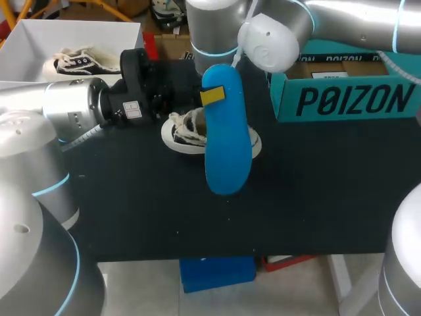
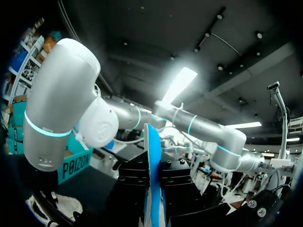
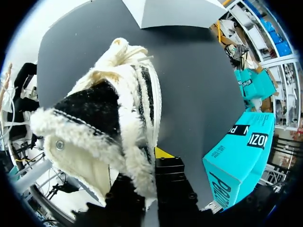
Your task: Take the shoe out of the shoebox, open the shoe tongue, remove and reinsert the insole, then place the shoe into the shoebox
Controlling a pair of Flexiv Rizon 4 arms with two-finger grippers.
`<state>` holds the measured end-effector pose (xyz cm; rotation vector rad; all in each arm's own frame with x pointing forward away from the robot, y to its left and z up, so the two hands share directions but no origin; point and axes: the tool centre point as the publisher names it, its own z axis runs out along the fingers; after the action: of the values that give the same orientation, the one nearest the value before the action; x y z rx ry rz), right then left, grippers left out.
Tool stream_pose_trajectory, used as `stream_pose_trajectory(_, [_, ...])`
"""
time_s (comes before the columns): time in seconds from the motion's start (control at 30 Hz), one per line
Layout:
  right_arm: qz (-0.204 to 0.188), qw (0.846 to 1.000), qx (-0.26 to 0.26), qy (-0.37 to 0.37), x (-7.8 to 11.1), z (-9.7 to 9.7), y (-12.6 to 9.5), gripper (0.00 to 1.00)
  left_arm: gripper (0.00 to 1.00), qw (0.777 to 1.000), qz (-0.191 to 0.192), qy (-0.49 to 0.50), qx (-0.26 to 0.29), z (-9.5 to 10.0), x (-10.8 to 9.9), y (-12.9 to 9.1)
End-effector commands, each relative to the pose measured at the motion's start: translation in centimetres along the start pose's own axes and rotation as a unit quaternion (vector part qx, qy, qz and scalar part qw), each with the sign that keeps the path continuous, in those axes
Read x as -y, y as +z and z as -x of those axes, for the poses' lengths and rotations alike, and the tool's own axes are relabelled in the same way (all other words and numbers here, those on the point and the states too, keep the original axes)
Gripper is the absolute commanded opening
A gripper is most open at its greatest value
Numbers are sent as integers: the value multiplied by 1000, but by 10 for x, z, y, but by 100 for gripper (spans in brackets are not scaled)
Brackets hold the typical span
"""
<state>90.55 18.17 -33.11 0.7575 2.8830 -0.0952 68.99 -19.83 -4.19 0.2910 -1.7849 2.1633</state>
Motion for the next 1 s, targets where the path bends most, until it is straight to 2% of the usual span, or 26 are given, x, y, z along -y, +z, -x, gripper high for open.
stream_pose_trajectory(0.03, [-68,988,28,137,-6,1,4,0,0,1000,-1,1,2,0,-2,2])
stream_pose_trajectory(0.3, [-85,953,31,288,0,10,5,0,0,1000,-1,1,2,0,-2,2])
stream_pose_trajectory(0.43, [-77,922,8,379,1,14,4,0,0,1000,-1,1,2,0,-2,2])
stream_pose_trajectory(0.6, [-59,890,-16,453,-1,9,3,0,0,1000,-1,1,2,0,-2,2])
stream_pose_trajectory(0.7, [-54,863,-23,502,-3,8,4,0,0,1000,-1,1,2,0,-2,2])
stream_pose_trajectory(0.93, [-36,828,-13,559,-7,-1,9,0,0,1000,-1,1,2,0,-2,2])
stream_pose_trajectory(1.0, [-34,827,-7,561,-7,-3,12,0,0,1000,-1,1,2,0,-2,2])
